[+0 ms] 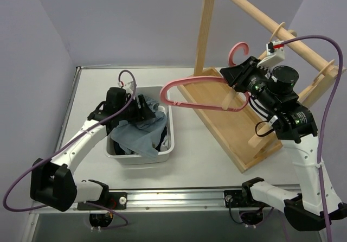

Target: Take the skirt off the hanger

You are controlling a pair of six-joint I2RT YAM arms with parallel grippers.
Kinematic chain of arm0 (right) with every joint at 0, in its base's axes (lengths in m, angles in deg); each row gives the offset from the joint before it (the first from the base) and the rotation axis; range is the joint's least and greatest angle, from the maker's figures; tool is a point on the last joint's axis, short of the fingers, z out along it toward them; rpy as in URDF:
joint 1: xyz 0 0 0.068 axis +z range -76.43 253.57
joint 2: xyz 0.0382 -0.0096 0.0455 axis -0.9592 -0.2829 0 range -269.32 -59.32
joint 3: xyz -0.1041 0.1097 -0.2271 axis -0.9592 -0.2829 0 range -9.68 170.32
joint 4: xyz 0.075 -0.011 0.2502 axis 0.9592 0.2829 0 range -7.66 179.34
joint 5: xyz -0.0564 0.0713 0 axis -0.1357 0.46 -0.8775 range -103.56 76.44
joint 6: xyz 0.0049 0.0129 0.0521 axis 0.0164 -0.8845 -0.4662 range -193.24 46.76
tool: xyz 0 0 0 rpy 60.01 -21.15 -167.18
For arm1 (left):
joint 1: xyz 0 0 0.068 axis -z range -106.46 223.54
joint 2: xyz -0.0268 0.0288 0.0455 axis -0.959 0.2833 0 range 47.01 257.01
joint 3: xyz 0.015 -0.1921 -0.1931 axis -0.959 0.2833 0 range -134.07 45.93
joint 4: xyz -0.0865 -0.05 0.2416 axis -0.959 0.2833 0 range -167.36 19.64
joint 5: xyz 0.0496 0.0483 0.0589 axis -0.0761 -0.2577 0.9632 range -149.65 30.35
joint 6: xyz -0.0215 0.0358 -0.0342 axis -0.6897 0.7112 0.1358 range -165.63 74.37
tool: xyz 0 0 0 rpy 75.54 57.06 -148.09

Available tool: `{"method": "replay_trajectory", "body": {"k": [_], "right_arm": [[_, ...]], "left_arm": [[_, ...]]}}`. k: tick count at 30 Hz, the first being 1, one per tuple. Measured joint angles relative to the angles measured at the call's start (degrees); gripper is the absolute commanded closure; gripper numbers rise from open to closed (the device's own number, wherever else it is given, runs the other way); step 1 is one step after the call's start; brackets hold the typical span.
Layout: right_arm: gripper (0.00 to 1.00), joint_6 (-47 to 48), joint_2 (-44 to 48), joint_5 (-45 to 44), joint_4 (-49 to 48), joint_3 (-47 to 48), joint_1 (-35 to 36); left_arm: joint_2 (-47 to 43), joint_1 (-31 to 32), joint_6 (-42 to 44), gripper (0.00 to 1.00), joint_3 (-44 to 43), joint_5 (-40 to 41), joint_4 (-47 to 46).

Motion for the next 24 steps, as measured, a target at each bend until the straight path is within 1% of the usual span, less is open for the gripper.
{"method": "replay_trajectory", "body": {"k": [1, 4, 7, 10, 13, 16, 18, 21, 24], "right_arm": [[1.0, 0.11, -0.24, 0.15, 0.13, 0.0, 0.0], [1.0, 0.7, -1.07, 0.68, 0.76, -0.04, 0.0], [1.0, 2.01, -2.1, 1.16, 1.38, -0.31, 0.0], [1.0, 3.48, -3.39, 1.46, 2.67, -0.48, 0.0], [1.0, 5.03, -4.61, 1.7, 4.07, -0.7, 0.0], [1.0, 6.82, -5.38, 1.73, 5.38, -0.7, 0.0], [1.0, 7.96, -5.6, 1.66, 6.54, -0.7, 0.0], [1.0, 9.14, -5.75, 1.29, 7.72, -0.7, 0.0], [1.0, 9.68, -5.79, 1.07, 8.17, -0.7, 0.0]], "left_arm": [[0.07, 0.59, 0.44, 0.06, -0.94, 0.94, 0.52], [-0.52, 2.58, 2.32, 0.06, -5.7, 4.46, 3.08], [-3.23, 3.91, 4.35, 0.06, -10.27, 7.5, 5.35], [-7.93, 4.35, 5.77, 0.06, -15.1, 9.05, 7.43], [-11.21, 4.63, 7.56, 0.06, -21.18, 8.72, 8.22], [-11.13, 4.66, 10.34, 0.06, -29.27, 3.67, 7.98], [-9.66, 4.68, 12.04, 0.06, -34.58, -2.62, 7.17], [-5.49, 5.01, 13.6, 0.03, -42.27, -11.78, 6.71], [0.2, 7.1, 15.93, 0.02, -49.46, -18.32, 8.35]]}}
